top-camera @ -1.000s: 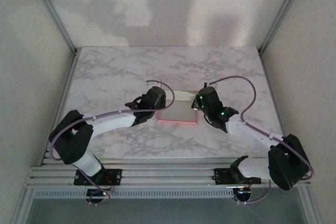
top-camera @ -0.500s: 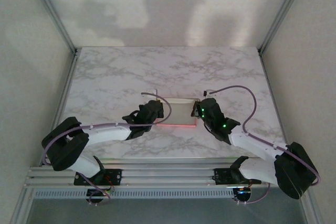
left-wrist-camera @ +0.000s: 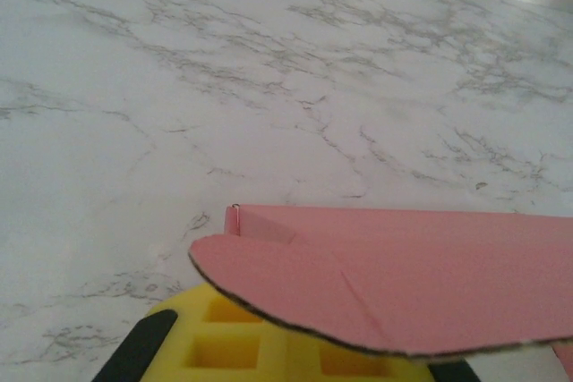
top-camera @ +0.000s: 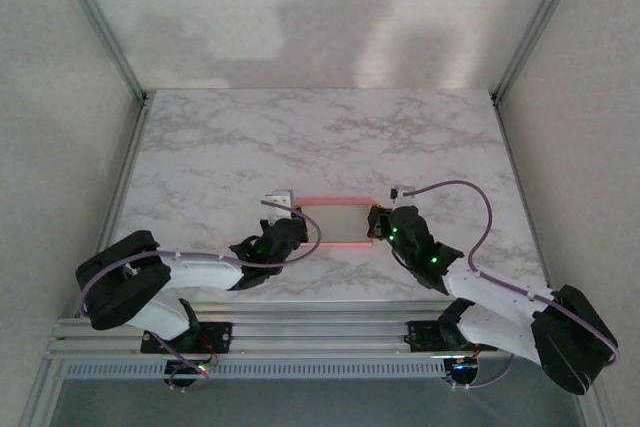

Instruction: Fold the paper box

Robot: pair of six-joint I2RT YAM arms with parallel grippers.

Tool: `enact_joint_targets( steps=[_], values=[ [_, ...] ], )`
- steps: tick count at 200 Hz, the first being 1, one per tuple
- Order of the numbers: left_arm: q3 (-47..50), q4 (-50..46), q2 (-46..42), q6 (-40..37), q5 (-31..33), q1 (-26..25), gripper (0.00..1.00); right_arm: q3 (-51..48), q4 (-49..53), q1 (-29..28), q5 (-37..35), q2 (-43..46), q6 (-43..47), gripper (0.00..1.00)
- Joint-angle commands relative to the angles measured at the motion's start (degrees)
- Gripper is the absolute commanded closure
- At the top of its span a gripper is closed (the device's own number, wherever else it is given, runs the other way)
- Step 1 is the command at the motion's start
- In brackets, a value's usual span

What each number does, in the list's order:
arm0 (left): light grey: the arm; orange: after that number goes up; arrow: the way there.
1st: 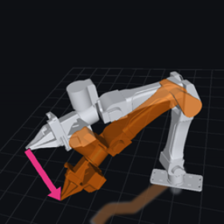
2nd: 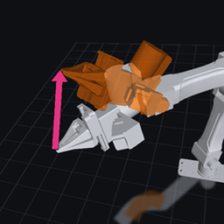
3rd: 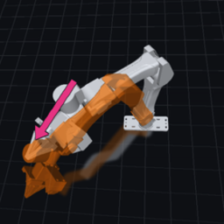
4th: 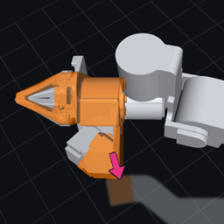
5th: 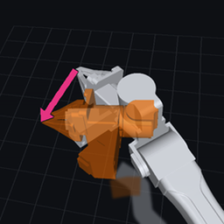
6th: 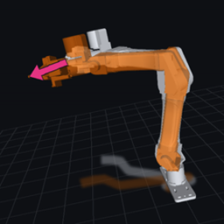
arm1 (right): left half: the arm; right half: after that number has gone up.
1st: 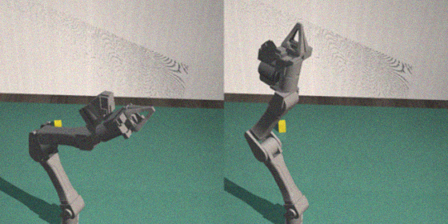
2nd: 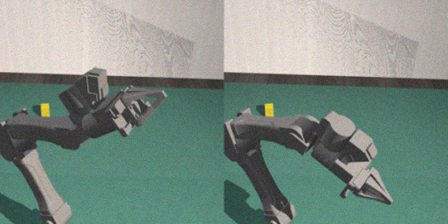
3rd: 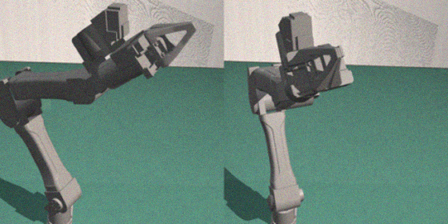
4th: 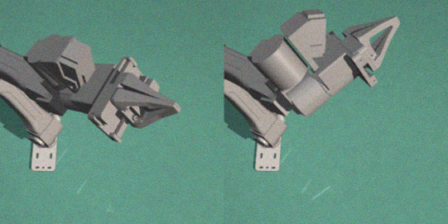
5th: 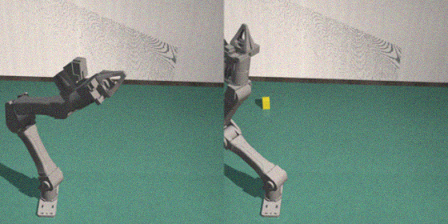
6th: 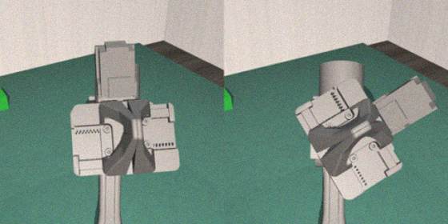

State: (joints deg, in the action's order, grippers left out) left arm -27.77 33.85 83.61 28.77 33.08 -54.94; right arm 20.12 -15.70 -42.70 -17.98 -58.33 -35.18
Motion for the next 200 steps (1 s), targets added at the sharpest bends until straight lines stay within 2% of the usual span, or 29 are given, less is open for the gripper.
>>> enact_joint_targets(
  steps=[1, 70, 107, 158, 177, 200],
  values=[
    [2.46, -1.12, 1.11, 2.0, 6.05, 0.12, 0.94, -2.38, 1.02, 0.2, -3.82, 1.55, -0.67, 0.9],
    [2.02, 0.96, 4.07, 0.17, 6.54, -0.17, 0.94, -1.49, 7.49, 0.22, 0.57, 6.36, 1.53, 0.6],
    [1.06, 0.39, 5.02, -0.86, 6.83, -0.26, 0.93, -1.4, 12.35, 0.16, 8.74, 12.01, 5.41, 0.44],
    [-0.27, -0.27, 5.67, -1.61, 7.08, -0.29, 0.92, -0.16, 23.39, 0.27, 14.36, 23.89, 6.02, 0.11],
    [-0.27, -0.17, 5.71, -1.62, 6.83, -0.26, 0.92, 2.11, 25.47, 0.33, 15.82, 25.73, 5.82, 0.07],
    [-0.27, -0.23, 5.61, -1.79, 6.75, -0.42, 0.9, 7.71, 24.91, 0.56, 17.55, 22.49, 5.47, 0.06]
  ],
)
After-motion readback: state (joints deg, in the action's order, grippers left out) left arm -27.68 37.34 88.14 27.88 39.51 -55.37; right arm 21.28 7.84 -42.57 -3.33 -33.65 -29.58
